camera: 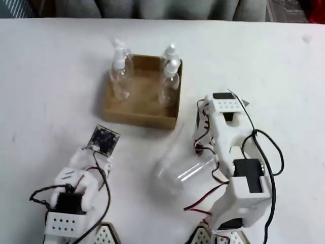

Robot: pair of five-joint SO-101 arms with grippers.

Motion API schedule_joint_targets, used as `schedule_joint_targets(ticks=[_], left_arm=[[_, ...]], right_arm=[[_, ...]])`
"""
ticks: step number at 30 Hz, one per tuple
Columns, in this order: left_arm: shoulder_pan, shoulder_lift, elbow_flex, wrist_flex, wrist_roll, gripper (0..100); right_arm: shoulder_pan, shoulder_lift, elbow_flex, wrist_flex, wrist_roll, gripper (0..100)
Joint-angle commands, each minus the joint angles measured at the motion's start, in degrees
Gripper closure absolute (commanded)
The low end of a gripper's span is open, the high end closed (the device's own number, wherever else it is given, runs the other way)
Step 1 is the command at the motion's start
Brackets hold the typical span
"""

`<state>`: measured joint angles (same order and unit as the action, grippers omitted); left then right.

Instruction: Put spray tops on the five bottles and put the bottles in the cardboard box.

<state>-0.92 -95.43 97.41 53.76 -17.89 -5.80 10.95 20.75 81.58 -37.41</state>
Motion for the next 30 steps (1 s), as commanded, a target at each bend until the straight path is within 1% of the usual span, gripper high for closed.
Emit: schedule_joint_targets(ticks=[1, 8, 12, 15, 19, 22, 25, 30], left_arm=[[-0.4, -1.1, 0.0, 0.18, -0.44, 98], [-0.48, -1.1, 0.0, 0.18, -0.44, 98], [-0.48, -1.1, 0.0, 0.18, -0.44, 98], [-0.48, -1.1, 0.0, 0.09, -0.44, 98], [-0.84, -1.19, 0.0, -0.18, -0.44, 98], [-3.47, -1.19, -0.09, -1.14, -0.35, 98], [-6.81, -1.19, -0.26, -3.78, -0.09, 98], [-10.95, -1.19, -0.26, -7.21, 9.23, 98]], right_arm=[[-2.42, -3.47, -4.31, 2.33, 0.53, 98.4], [-4.35, -3.65, -15.56, 16.92, 0.44, 98.2], [-4.7, -4.18, -18.46, 16.92, 0.79, 98.2], [-7.34, -4.18, -20.57, 16.92, 0.88, 98.2], [-14.64, -4.18, -22.07, 16.92, 0.88, 98.2], [-22.02, -3.74, -22.07, 16.75, 0.88, 98.2], [-28.7, -3.65, -21.8, 13.23, 0.88, 98.2], [-36.44, -3.56, -21.54, 5.67, 0.79, 98.2]])
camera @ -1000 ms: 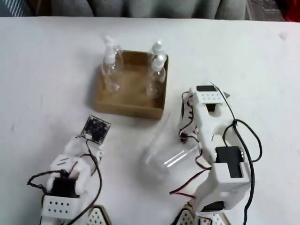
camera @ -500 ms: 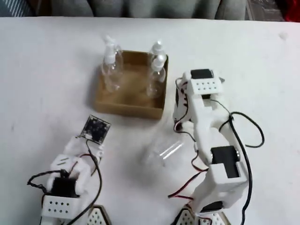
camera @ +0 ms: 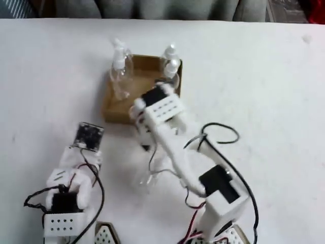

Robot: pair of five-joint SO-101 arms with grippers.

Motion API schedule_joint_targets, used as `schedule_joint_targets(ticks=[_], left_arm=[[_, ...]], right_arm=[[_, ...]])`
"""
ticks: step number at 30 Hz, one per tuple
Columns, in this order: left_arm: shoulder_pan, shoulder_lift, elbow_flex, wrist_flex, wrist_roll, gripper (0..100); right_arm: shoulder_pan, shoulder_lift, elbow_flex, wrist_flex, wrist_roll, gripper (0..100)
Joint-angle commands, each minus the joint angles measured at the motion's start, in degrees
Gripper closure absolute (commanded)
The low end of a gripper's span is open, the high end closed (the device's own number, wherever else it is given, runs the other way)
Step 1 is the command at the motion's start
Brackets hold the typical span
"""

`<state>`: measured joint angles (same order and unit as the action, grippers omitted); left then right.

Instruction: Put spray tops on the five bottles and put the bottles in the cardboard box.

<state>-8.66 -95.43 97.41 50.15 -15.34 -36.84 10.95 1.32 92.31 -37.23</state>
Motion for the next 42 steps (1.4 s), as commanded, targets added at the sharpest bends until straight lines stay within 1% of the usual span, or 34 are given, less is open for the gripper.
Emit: schedule_joint_targets(ticks=[1, 7, 12, 14, 17, 20, 22, 27, 29, 34, 39, 42], left_arm=[[-3.47, -1.19, -0.18, -3.96, 8.0, 98], [-3.47, -1.19, -0.09, -4.04, 8.7, 98], [-3.21, -1.19, -0.09, -4.04, 8.7, 98], [-3.21, -1.19, -0.09, -4.04, 8.7, 98], [-3.21, -1.19, -0.09, -4.04, 8.7, 98], [-3.21, -1.19, -0.09, -4.04, 8.7, 98], [-3.12, -1.19, -0.09, -4.04, 8.7, 98], [-3.12, -1.19, -0.09, -4.04, 8.7, 98], [-3.12, -1.19, -0.09, -3.96, 8.7, 98], [-3.12, -1.19, -0.09, -3.96, 8.7, 98], [-3.12, -1.19, -0.09, -3.96, 8.7, 98], [-3.12, -1.19, -0.09, -3.87, 8.7, 98]], right_arm=[[-6.46, -3.47, -1.85, -6.64, 0.62, 98.2], [-10.59, 1.63, 1.93, -17.63, 0.79, 97.7], [-11.56, 6.11, 0.44, -20.0, 0.97, 97.6], [-11.47, 5.93, -1.05, -19.91, 3.78, 97.6], [-11.47, 5.58, -3.78, -17.19, 9.67, 97.6], [-11.47, 5.14, -5.8, -14.64, 10.81, 96.4], [-11.56, 5.14, -6.33, -13.58, 11.08, 91.6], [-12.26, 5.32, -6.33, -13.58, 11.08, 75.9], [-12.35, 4.97, -6.77, -13.49, 10.99, 72.1], [-12.09, 4.97, -11.6, -8.48, 10.9, 71.1], [-12.0, 4.97, -19.87, 5.76, 11.16, 71.1], [-11.3, 4.18, -19.25, 6.64, 11.16, 71.2]])
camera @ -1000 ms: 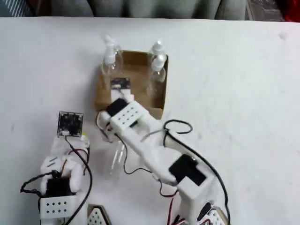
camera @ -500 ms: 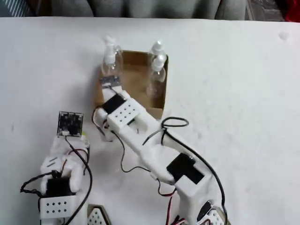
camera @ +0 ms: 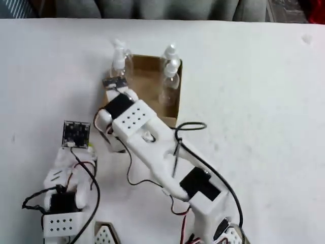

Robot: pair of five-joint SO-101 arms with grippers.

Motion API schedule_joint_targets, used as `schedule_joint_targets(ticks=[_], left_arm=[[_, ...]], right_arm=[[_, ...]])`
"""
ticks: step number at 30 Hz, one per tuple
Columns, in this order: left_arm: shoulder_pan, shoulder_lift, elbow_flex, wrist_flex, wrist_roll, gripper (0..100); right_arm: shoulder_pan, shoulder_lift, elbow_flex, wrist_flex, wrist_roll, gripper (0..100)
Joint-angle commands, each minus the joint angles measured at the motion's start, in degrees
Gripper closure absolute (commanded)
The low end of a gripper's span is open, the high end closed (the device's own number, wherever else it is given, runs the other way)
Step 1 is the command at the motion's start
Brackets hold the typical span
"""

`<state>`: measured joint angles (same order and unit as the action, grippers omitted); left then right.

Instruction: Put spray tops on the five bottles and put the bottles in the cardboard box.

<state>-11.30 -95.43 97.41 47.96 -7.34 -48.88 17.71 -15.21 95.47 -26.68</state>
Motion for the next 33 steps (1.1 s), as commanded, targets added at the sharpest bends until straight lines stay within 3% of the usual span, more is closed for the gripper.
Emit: schedule_joint_targets(ticks=[1, 4, 9, 15, 17, 23, 29, 33], left_arm=[[-0.48, -1.19, -0.09, -1.67, 0.7, 98], [-0.48, -1.19, -0.09, -1.67, 0.7, 98], [-0.48, -1.19, -0.09, -1.58, 0.7, 98], [-0.48, -1.19, -0.09, -1.41, 0.7, 98], [-0.48, -1.19, -0.09, -1.41, 0.7, 98], [-0.48, -1.19, -0.09, -1.41, 0.7, 98], [-0.48, -1.19, -0.09, -1.41, 0.7, 98], [-0.48, -1.19, -0.09, -1.41, 0.7, 98]], right_arm=[[1.1, -3.12, -0.88, 3.38, 0.62, 71.4], [1.36, -4.88, 3.34, 3.3, 0.62, 78.0], [1.45, -10.42, 9.14, 3.3, 0.62, 98.8], [5.49, -18.24, 16.09, 3.12, 1.58, 97.1], [8.31, -20.88, 18.2, 3.03, 8.53, 98.1], [15.87, -27.65, 25.23, -2.07, 39.03, 98.1], [18.51, -33.98, 35.16, -7.16, 67.08, 98.1], [18.07, -37.32, 39.82, -7.52, 76.13, 98.1]])
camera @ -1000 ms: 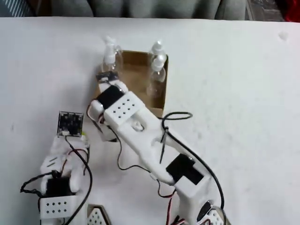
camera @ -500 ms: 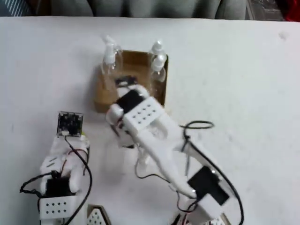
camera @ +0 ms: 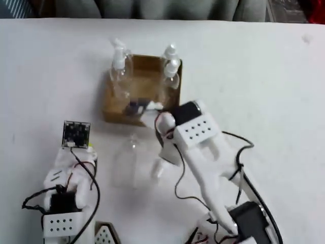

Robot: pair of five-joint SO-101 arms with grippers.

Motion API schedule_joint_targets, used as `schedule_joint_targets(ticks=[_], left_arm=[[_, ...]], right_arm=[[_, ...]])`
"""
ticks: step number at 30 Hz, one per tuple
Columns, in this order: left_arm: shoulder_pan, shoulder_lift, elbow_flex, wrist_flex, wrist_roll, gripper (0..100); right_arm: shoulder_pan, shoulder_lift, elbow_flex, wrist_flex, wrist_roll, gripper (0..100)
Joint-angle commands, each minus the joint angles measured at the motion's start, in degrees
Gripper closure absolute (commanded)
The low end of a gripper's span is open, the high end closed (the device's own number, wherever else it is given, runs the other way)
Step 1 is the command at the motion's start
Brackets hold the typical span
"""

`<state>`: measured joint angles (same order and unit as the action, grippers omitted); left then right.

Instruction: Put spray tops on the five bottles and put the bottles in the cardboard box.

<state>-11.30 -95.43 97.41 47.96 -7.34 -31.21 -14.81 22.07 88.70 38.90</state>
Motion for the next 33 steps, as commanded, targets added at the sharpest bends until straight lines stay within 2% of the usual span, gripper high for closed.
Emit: schedule_joint_targets(ticks=[1, 8, 16, 20, 28, 33], left_arm=[[-0.48, -1.19, -0.09, -1.49, 0.7, 98], [-0.48, -1.19, -0.09, -1.49, 0.7, 98], [-0.48, -1.19, -0.09, -1.49, 0.7, 98], [-0.48, -1.19, -0.09, -1.49, 0.7, 98], [-0.48, -1.19, -0.09, -1.49, 0.7, 98], [-0.48, -1.19, -0.09, -1.58, 0.7, 98]], right_arm=[[0.4, -5.14, 3.34, -1.01, 13.27, 98.1], [-1.1, -6.2, 11.6, -5.14, 27.96, 95.4], [-3.82, -6.11, 18.55, -14.81, 29.63, 78.5], [-6.37, -6.11, 20.4, -15.96, 39.56, 72.2], [-7.78, -5.67, 19.6, -17.98, 47.03, 68.4], [-7.43, 1.71, 19.52, -21.93, 47.38, 68.6]])
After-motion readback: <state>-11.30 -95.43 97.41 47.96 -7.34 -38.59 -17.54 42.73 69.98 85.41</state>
